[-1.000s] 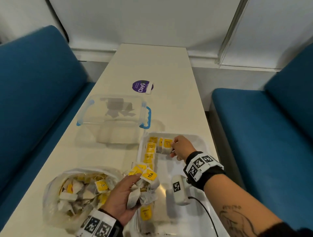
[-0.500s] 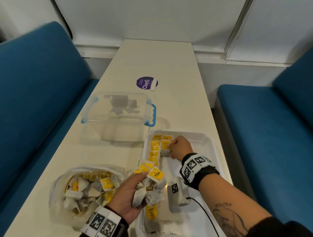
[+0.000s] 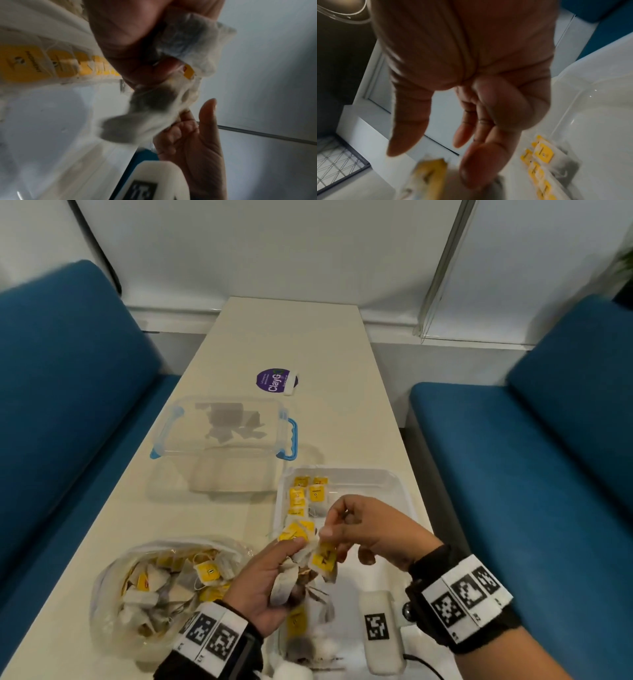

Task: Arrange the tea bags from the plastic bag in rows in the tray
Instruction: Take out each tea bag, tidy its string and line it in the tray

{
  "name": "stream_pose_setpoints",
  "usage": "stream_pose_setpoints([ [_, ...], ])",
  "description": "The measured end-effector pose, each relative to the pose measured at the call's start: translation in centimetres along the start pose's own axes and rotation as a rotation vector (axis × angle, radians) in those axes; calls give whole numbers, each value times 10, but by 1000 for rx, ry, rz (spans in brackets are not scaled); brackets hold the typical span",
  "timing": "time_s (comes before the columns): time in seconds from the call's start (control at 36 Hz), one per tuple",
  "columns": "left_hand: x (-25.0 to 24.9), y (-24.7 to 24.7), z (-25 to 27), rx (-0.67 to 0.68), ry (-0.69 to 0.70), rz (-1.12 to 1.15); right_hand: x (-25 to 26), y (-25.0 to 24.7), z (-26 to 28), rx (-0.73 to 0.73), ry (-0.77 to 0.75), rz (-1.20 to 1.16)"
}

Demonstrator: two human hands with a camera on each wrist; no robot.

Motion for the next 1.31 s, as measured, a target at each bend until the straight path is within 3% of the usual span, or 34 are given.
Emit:
stream_pose_setpoints([
  [0.14,8,-6,-9,-60,-61,146,-11,12,2,20,-12,-62],
  [0.36,11,3,-3,-67,-51,193,-9,10,0,-24,-69,54],
  [0.86,-2,-5,-3,-123,26,148,1,3,8,-27,-121,271],
  [1.06,-16,-6,-1,-74,74,193,2,-4,9,15,-118,247],
  [1.17,-24,-14,-2,-104,122,118,6,-11,11,24,-131,68],
  [1.31,-36,-17,-7,-98,308,-223,8,-21,3,-109,-133,-50],
])
Point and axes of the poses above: each hand's wrist, its own z-axis away from the middle knuckle, its own y-axis out of the palm, x = y × z, the point moved 9 cm from there along -z, towards the middle knuckle, and after that the axes turned 4 degrees about x, right-handed, at the moved point
